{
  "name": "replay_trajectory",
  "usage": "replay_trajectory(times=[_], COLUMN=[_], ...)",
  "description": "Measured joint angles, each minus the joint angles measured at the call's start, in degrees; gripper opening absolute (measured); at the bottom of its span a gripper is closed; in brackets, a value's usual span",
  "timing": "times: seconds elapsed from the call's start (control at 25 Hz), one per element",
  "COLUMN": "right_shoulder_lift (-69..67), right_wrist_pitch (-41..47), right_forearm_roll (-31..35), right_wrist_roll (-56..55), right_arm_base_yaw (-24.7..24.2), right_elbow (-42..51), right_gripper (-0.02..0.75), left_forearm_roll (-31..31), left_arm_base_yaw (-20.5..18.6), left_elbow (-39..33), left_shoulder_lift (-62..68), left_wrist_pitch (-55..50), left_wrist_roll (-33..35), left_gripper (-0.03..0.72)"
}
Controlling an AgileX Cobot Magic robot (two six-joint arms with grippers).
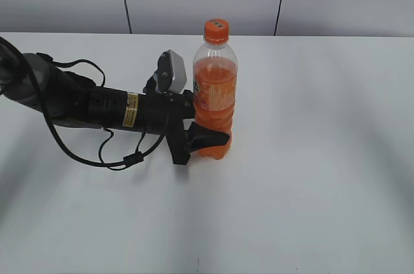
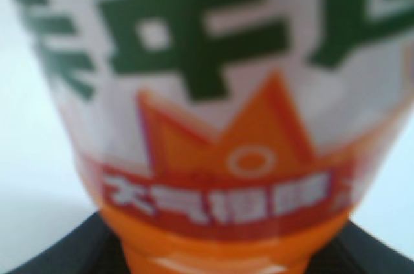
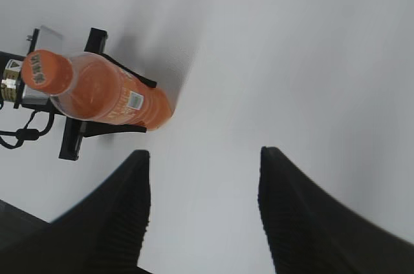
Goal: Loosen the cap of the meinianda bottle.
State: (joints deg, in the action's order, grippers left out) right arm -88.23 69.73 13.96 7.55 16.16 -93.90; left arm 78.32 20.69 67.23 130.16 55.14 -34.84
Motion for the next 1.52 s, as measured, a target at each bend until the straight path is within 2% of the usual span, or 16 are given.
replay_trajectory(times=[0.24,0.52,1.2,1.36,1.52], right_shoulder_lift=[-8.13,-15.29,-20.36,-20.36,-21.00], right_wrist_pitch=[0.00,-0.05,-0.01,-0.01,-0.01], right_forearm_roll=[-3.35,-3.73,-1.11,-2.70,-5.07], right_wrist_roll=[-0.41,-0.82,-1.44,-1.50,-1.50], right_arm_base_yaw=[9.03,14.35,16.45,18.47,19.10], right_elbow=[-6.99,-13.99,-15.46,-15.46,-15.46], right_gripper=[0.401,0.399,0.399,0.399,0.433], left_forearm_roll=[0.00,0.00,-0.05,-0.05,-0.05], left_arm_base_yaw=[0.00,0.00,0.00,0.00,0.00], left_elbow=[0.00,0.00,0.00,0.00,0.00], left_shoulder_lift=[0.00,0.00,0.00,0.00,0.00], left_wrist_pitch=[0.00,0.00,0.00,-0.05,-0.05], left_wrist_roll=[0.00,0.00,0.05,0.05,0.05], left_gripper=[0.405,0.405,0.403,0.403,0.403])
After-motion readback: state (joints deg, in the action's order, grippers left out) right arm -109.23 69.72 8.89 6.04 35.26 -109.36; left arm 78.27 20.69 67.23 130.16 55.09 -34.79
